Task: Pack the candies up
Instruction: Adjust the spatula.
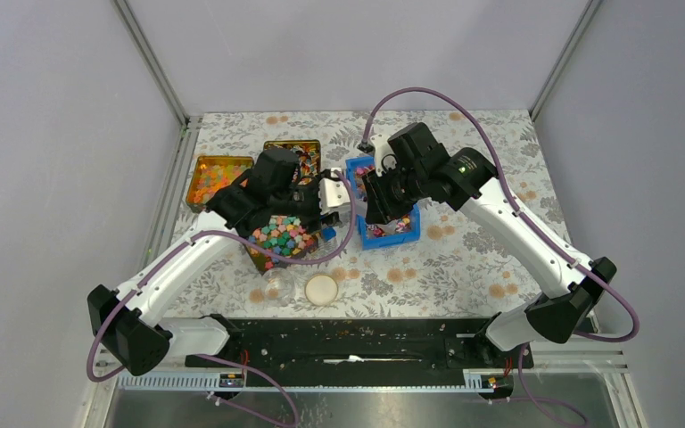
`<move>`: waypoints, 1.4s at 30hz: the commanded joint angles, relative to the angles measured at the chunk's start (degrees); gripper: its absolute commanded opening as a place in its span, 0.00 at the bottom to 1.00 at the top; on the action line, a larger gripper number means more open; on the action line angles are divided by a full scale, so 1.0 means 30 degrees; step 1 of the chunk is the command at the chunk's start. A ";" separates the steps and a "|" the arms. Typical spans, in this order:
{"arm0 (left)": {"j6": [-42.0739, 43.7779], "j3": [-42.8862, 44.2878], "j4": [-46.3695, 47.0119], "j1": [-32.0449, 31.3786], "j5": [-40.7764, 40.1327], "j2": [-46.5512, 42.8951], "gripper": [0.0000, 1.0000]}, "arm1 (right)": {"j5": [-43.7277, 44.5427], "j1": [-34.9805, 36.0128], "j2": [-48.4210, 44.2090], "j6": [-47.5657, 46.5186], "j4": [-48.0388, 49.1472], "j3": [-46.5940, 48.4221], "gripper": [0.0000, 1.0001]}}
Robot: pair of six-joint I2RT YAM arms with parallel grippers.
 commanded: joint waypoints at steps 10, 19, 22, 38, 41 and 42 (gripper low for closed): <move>0.0214 0.0365 0.0189 -0.0039 0.0271 -0.0129 0.15 | -0.0796 -0.0074 -0.0441 -0.0938 0.0182 0.0019 0.00; 0.0747 0.1581 -0.0819 -0.0039 0.0878 0.0069 0.00 | -0.2108 -0.0068 0.0485 -0.1136 0.0205 0.0474 0.12; 0.0755 0.2030 -0.1312 -0.0054 0.1292 0.0229 0.00 | -0.2506 -0.0051 0.0933 -0.1049 0.0234 0.0696 0.25; -0.1044 0.3163 -0.1844 -0.0054 0.2134 0.0773 0.00 | -0.1419 0.0679 0.1364 -0.1742 0.0872 0.0194 0.54; -0.1279 0.3232 -0.1834 -0.0054 0.2226 0.0838 0.00 | -0.0655 0.1023 0.1260 -0.1977 0.1042 0.0194 0.54; -0.1315 0.3260 -0.1867 -0.0047 0.2230 0.0862 0.00 | -0.0423 0.1126 0.1202 -0.2030 0.1079 0.0249 0.54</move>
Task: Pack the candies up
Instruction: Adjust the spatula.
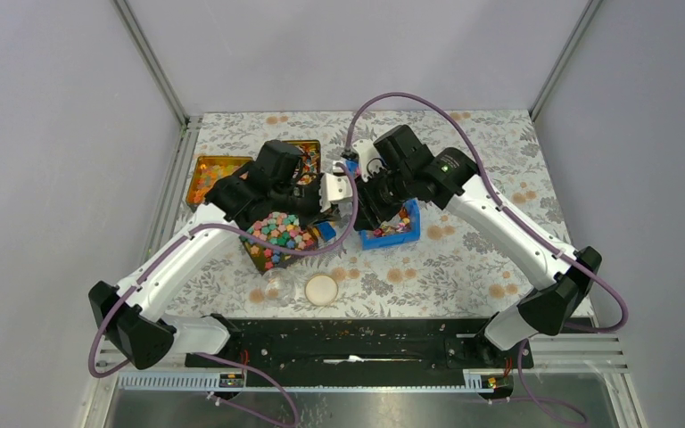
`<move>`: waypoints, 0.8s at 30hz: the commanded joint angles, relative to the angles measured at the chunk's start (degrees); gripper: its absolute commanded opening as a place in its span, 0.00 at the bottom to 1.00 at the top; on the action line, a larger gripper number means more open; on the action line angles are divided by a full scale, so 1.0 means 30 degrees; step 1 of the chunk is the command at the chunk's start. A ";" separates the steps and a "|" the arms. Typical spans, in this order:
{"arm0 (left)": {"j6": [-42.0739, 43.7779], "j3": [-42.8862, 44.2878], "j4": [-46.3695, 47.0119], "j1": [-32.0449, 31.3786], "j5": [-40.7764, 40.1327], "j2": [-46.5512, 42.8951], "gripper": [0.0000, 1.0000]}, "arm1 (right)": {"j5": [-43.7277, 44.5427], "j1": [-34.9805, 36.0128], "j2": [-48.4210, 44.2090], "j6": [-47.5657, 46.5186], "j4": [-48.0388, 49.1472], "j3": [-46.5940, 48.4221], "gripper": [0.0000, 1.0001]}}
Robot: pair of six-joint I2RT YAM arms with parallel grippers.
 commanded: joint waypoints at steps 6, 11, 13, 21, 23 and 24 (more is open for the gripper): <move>-0.0568 0.1591 0.0204 0.0034 0.1237 0.0653 0.00 | 0.2648 0.0894 -0.0833 -0.0513 0.0798 0.0030 0.61; -0.0030 0.2099 -0.1078 0.0129 0.2143 0.1146 0.00 | 0.3111 0.0908 -0.1461 -0.1649 0.0850 -0.0462 0.69; 0.0489 0.2297 -0.1652 0.0173 0.2552 0.1277 0.00 | 0.3213 0.0909 -0.1723 -0.1795 0.0810 -0.0657 0.70; 0.1602 0.2065 -0.2881 0.0556 0.3663 0.1038 0.00 | 0.4106 0.0858 -0.3047 -0.1365 0.0723 -0.1442 0.77; 0.1661 0.1808 -0.2888 0.0666 0.3857 0.0845 0.00 | 0.4075 0.0843 -0.3335 -0.1204 0.0727 -0.1594 0.77; 0.1701 0.1699 -0.2938 0.0698 0.3962 0.0756 0.00 | 0.4005 0.0849 -0.3474 -0.1148 0.0746 -0.1627 0.77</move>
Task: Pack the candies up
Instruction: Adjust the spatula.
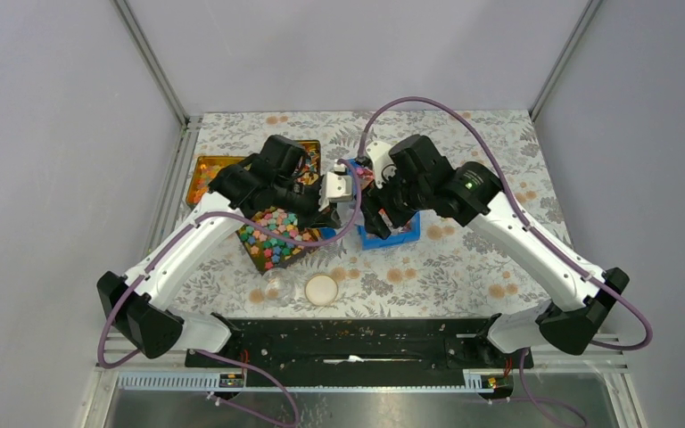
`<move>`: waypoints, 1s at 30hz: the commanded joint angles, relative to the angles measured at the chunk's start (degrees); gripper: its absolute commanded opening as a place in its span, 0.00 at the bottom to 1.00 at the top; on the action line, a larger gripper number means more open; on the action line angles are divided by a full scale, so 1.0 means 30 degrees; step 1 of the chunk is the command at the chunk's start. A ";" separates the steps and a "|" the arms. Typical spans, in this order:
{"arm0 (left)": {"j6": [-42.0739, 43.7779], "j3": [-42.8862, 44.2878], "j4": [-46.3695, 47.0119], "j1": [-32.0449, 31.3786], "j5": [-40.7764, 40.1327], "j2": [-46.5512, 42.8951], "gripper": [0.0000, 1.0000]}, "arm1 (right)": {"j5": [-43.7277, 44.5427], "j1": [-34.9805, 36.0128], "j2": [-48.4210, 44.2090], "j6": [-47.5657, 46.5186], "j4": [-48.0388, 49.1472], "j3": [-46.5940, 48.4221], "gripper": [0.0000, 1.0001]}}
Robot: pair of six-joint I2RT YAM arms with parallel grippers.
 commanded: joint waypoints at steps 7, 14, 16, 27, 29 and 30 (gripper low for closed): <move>0.1456 0.0069 -0.0911 0.0501 0.2966 -0.0846 0.00 | -0.1084 0.0114 -0.1812 -0.0296 0.0299 -0.0179 0.75; 0.1489 0.0349 -0.1718 0.0739 0.4222 -0.0691 0.00 | -0.2673 0.0194 -0.1651 -0.0513 0.0275 -0.0066 0.68; 0.1433 0.0388 -0.1786 0.0751 0.4374 -0.0688 0.00 | -0.2654 0.0448 -0.1536 -0.0524 0.0315 -0.0048 0.63; 0.1091 0.0483 -0.1779 0.0747 0.4917 -0.0686 0.00 | -0.1599 0.1714 -0.0538 -0.0863 0.0361 0.0092 0.45; 0.1076 0.0483 -0.1765 0.0748 0.4940 -0.0729 0.00 | -0.1527 0.1780 -0.0410 -0.0853 0.0367 0.0107 0.40; 0.1029 0.0483 -0.1763 0.0747 0.4915 -0.0740 0.00 | -0.1486 0.1809 -0.0358 -0.0846 0.0367 0.0146 0.37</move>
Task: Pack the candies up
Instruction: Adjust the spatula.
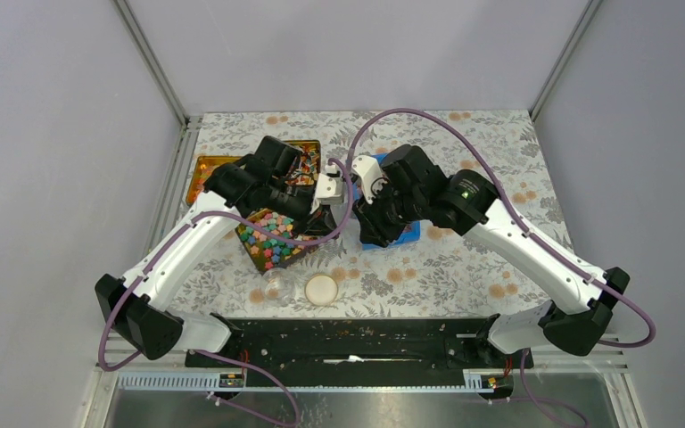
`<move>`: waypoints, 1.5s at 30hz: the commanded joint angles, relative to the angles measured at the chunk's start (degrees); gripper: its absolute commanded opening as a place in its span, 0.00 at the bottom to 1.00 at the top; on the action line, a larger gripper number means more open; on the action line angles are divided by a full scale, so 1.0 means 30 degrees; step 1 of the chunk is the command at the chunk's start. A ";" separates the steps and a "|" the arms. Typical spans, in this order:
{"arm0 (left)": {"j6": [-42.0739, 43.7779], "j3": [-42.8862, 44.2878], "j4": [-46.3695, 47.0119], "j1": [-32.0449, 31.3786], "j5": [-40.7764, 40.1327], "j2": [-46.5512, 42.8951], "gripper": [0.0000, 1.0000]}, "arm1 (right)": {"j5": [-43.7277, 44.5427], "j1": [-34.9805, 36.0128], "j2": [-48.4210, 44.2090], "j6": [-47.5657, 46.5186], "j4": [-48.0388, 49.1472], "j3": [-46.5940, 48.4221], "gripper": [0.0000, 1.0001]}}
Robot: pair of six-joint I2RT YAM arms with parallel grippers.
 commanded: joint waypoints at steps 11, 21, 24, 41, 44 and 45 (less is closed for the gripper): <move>0.0033 0.0575 -0.0032 0.0019 0.0825 -0.0500 0.05 | 0.0972 0.0291 0.0148 -0.0179 0.0555 0.0256 0.00; -0.0849 -0.0816 0.2457 0.0106 -0.1302 -0.1780 0.30 | 0.1091 0.0284 0.0186 0.0313 0.0631 0.0342 0.00; -0.1083 -0.0762 0.2467 0.0142 -0.1330 -0.1561 0.21 | 0.0904 0.0291 0.0106 0.0638 0.0894 0.0278 0.00; -0.0840 -0.0307 0.1715 0.0482 -0.1563 -0.1442 0.00 | 0.1255 0.0291 -0.0446 0.0285 0.0917 0.0411 0.58; -0.0706 -0.0109 0.1376 0.0585 -0.1422 -0.1351 0.00 | 0.1636 0.0291 -0.0774 -0.0031 0.0942 0.0333 0.59; -0.0590 -0.0028 0.1226 0.0638 -0.1336 -0.1300 0.00 | 0.1783 0.0298 -0.0920 -0.0141 0.0936 0.0320 0.59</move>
